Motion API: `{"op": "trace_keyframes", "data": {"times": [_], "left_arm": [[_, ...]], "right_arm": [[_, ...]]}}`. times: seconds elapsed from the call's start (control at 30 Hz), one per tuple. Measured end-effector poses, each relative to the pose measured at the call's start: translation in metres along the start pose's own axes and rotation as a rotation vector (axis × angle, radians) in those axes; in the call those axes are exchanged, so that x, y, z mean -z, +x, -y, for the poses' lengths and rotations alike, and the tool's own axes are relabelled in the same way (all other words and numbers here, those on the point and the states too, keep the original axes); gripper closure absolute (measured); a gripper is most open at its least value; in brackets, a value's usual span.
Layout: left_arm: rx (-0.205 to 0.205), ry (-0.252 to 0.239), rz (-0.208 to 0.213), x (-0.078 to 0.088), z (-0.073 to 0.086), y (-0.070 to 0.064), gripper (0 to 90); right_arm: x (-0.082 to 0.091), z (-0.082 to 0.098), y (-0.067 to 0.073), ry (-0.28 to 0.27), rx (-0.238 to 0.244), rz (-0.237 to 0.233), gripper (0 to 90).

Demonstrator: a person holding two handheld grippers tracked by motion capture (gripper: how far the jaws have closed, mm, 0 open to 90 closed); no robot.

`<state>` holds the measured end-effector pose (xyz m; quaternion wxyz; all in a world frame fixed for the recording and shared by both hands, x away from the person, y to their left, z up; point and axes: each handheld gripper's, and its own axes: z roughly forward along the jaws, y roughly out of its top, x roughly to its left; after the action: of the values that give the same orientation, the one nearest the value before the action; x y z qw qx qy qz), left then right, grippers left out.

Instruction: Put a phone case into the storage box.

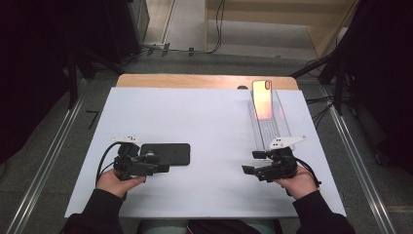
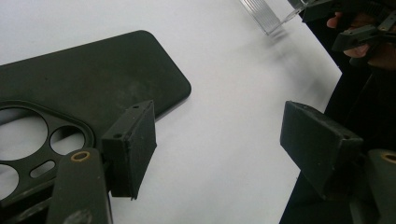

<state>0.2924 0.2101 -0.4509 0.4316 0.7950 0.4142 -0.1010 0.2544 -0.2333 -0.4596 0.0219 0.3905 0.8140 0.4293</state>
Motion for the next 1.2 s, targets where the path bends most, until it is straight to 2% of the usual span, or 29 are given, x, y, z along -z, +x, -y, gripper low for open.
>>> {"op": "trace_keyframes", "data": {"times": [0.17, 0.47, 0.57, 0.7, 0.83, 0.93, 1.03, 1.1, 1.2], "left_arm": [[-0.012, 0.009, -0.012, 0.002, 0.001, 0.0, 27.3], [0.0, 0.011, -0.032, 0.005, 0.002, 0.003, 28.7], [0.011, 0.023, -0.052, 0.006, 0.004, 0.005, 28.9], [0.021, 0.029, -0.074, 0.009, 0.005, 0.011, 35.7], [0.036, 0.016, -0.099, 0.013, 0.007, 0.019, 37.3], [0.046, 0.023, -0.111, 0.015, 0.009, 0.024, 44.5], [0.047, 0.036, -0.13, 0.016, 0.011, 0.029, 55.8], [0.053, 0.054, -0.157, 0.015, 0.012, 0.033, 58.1], [0.054, 0.074, -0.169, 0.014, 0.014, 0.037, 70.8]], "right_arm": [[0.0, 0.003, -0.002, 0.006, -0.004, 0.004, 23.6], [0.002, 0.008, -0.001, -0.002, -0.006, 0.001, 23.6], [0.002, 0.008, 0.002, -0.008, -0.01, 0.005, 23.5], [0.004, 0.011, 0.002, -0.008, -0.013, 0.003, 23.5], [0.004, 0.013, 0.001, -0.001, -0.016, 0.003, 23.5], [0.005, 0.013, 0.0, 0.0, -0.022, 0.004, 23.5], [0.007, 0.013, 0.001, -0.009, -0.024, 0.009, 23.5], [0.008, 0.013, 0.001, -0.015, -0.022, 0.008, 23.5], [0.008, 0.014, 0.001, -0.009, -0.021, 0.01, 23.5]]}}
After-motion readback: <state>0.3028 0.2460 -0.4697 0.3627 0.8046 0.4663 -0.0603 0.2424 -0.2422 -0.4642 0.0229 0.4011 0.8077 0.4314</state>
